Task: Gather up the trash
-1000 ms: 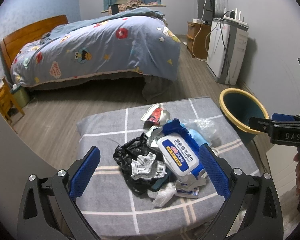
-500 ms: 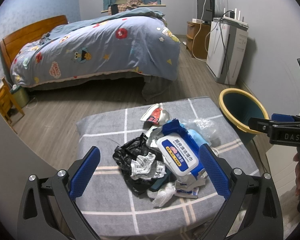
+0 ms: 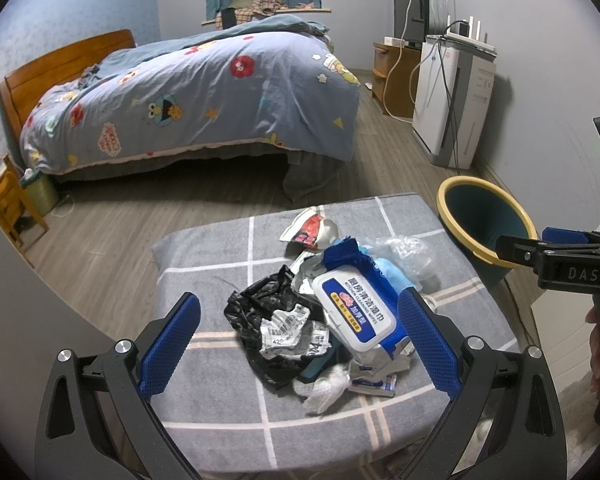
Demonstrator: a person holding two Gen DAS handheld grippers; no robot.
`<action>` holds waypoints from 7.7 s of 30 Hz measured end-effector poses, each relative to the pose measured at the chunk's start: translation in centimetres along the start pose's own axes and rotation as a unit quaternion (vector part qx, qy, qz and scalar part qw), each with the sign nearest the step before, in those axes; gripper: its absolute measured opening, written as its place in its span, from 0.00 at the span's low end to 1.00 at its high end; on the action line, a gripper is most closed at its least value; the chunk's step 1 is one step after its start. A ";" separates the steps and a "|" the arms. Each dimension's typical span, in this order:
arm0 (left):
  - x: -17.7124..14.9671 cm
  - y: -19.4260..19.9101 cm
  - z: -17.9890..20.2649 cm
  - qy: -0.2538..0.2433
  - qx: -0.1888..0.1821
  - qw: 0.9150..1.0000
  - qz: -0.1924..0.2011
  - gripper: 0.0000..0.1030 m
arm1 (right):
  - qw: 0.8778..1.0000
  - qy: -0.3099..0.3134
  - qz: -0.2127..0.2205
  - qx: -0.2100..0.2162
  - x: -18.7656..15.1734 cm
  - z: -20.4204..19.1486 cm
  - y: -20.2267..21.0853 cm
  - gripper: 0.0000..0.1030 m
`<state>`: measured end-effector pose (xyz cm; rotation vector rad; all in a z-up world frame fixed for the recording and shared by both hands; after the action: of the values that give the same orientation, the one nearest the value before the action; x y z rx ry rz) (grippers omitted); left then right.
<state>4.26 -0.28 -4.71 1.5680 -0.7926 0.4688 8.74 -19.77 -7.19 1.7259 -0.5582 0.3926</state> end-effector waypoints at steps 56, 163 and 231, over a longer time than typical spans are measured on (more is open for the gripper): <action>0.3 -7.0 -9.1 0.083 0.009 0.995 -0.049 0.95 | 0.987 0.079 -0.115 0.075 1.6 -7.2 -8.6 0.05; 12.2 -11.3 6.4 -0.062 -0.043 0.997 0.020 0.94 | 0.998 -0.047 0.014 -0.028 13.9 14.9 -7.3 0.94; 3.3 -10.7 -11.0 0.078 0.004 0.997 -0.020 0.95 | 0.952 0.273 -0.102 0.097 0.0 -11.4 -12.2 0.31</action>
<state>15.76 9.88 -8.05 1.5309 -0.6401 0.5587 16.03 -6.64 -14.51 1.7406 0.0638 0.7629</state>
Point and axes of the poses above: each gripper's, at about its wrist camera, not at the fingertips, and y roughly against the way its jaws point, z to its right, x to its top, the point moved 6 cm from there along -y, roughly the way its jaws point, and after that the axes turned 10 degrees about -y, right-handed, at the moved point
